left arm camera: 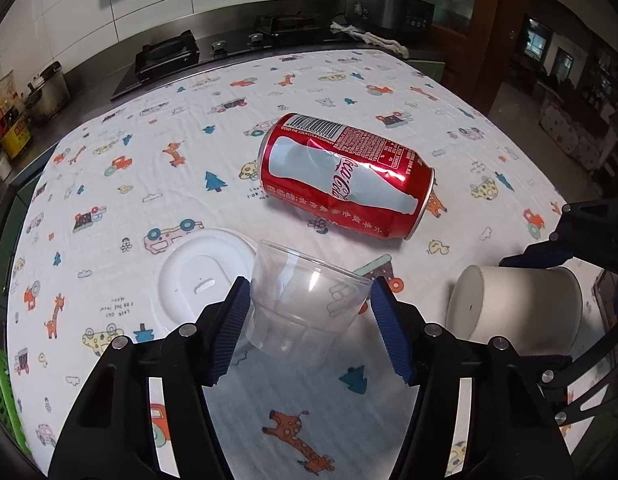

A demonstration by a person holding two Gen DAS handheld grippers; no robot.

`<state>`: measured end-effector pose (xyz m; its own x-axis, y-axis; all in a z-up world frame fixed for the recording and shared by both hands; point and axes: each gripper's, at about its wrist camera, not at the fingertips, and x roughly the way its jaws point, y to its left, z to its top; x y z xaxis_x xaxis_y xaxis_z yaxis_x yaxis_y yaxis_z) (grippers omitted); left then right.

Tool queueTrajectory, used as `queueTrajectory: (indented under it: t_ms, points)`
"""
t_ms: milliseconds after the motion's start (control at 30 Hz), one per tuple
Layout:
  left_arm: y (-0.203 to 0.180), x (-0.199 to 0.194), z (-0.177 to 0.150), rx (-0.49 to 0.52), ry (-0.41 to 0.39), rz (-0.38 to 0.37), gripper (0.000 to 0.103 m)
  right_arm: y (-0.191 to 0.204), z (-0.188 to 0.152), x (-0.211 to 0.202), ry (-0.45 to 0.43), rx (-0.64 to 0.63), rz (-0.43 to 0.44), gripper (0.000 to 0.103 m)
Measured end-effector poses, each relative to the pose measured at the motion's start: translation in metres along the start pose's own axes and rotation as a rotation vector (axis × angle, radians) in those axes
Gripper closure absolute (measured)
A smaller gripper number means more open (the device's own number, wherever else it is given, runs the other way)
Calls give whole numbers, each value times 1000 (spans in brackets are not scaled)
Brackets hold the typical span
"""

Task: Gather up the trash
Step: 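Grasp the clear plastic cup with the left tool while the right tool grasps the white paper cup, then carry the clear cup and white paper cup into the green basket and release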

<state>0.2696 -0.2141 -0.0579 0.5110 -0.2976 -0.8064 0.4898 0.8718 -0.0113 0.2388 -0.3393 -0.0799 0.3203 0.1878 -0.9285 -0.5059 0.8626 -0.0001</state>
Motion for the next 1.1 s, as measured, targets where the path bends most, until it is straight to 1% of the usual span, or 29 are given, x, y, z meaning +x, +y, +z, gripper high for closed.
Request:
queueTrajectory:
  t_ms: [200,367,500,800,1100]
  points:
    - [7,-22,-3,-18,-34,-7,43,11,1,-8,-24,12,11,39]
    - [24,-48,-10,-50,-70,-9,43,26,8,-16,-52,19,23,39]
    - [39,-65,-19,-68,-89,10,43,41,16,-23,-78,20,39,39]
    - [97,-118,-43,-155,-147,66,43,91,46,-28,-127,-6,91,39]
    - [171,-168,-79,-266,-195,165,43,144,82,-25,-145,-59,121,39]
